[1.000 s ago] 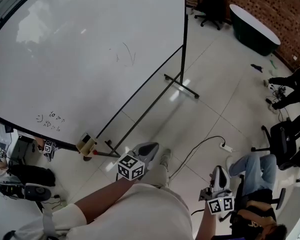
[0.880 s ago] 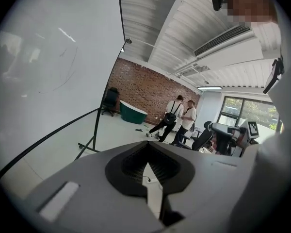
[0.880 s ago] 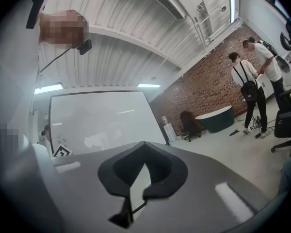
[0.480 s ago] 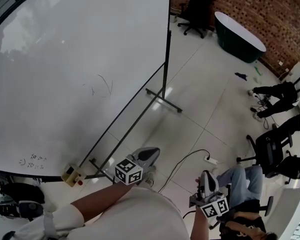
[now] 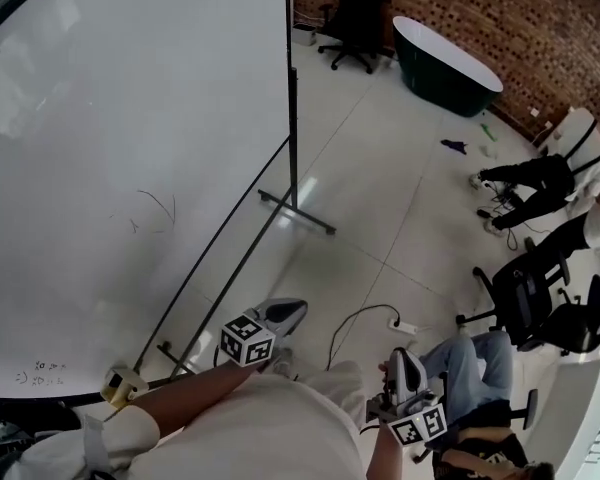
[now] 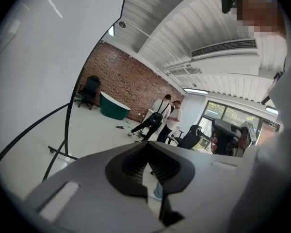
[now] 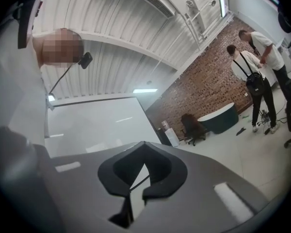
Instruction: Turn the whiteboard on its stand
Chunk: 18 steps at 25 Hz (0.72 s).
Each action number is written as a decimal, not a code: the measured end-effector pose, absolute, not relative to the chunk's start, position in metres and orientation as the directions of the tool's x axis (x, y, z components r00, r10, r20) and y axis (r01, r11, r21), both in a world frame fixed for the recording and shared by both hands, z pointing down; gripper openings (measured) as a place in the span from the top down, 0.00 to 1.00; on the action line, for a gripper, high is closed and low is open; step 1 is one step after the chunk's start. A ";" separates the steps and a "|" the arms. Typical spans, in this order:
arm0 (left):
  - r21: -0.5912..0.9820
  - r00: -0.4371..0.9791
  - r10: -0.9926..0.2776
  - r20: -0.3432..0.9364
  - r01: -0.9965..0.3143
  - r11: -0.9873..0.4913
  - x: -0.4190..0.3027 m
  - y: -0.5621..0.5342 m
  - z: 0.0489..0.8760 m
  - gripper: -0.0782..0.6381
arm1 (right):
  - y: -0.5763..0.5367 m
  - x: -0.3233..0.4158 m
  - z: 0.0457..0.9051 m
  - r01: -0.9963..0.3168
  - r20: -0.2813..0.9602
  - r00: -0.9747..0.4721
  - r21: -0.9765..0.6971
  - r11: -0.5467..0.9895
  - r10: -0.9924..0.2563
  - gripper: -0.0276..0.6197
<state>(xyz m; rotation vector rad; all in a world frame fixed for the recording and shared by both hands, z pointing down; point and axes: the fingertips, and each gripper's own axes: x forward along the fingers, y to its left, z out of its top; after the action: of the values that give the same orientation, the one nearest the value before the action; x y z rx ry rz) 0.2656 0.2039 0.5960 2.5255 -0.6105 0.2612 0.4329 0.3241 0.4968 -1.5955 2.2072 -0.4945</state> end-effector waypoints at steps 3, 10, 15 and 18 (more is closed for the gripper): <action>0.432 0.883 -0.347 0.316 -0.459 -0.776 0.287 0.205 0.596 0.86 | 0.323 0.450 0.496 -0.829 -0.085 -0.315 -0.459 0.318 -0.945 0.95; 0.405 0.829 -0.492 0.265 -0.559 -0.724 0.351 0.148 0.561 0.86 | 0.278 0.541 0.495 -0.804 -0.105 -0.359 -0.470 0.364 -0.928 0.95; 0.330 0.772 -0.583 0.253 -0.635 -0.698 0.395 0.119 0.524 0.86 | 0.248 0.620 0.477 -0.793 -0.166 -0.357 -0.467 0.392 -0.919 0.95; 0.264 0.744 -0.613 0.263 -0.667 -0.697 0.415 0.119 0.513 0.86 | 0.240 0.655 0.490 -0.773 -0.160 -0.343 -0.512 0.375 -0.926 0.95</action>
<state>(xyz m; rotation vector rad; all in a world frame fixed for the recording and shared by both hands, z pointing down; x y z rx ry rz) 0.4148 0.1193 0.5135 2.6029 -0.9895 0.2202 0.6549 0.2397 0.4903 -1.4700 2.2169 -0.4878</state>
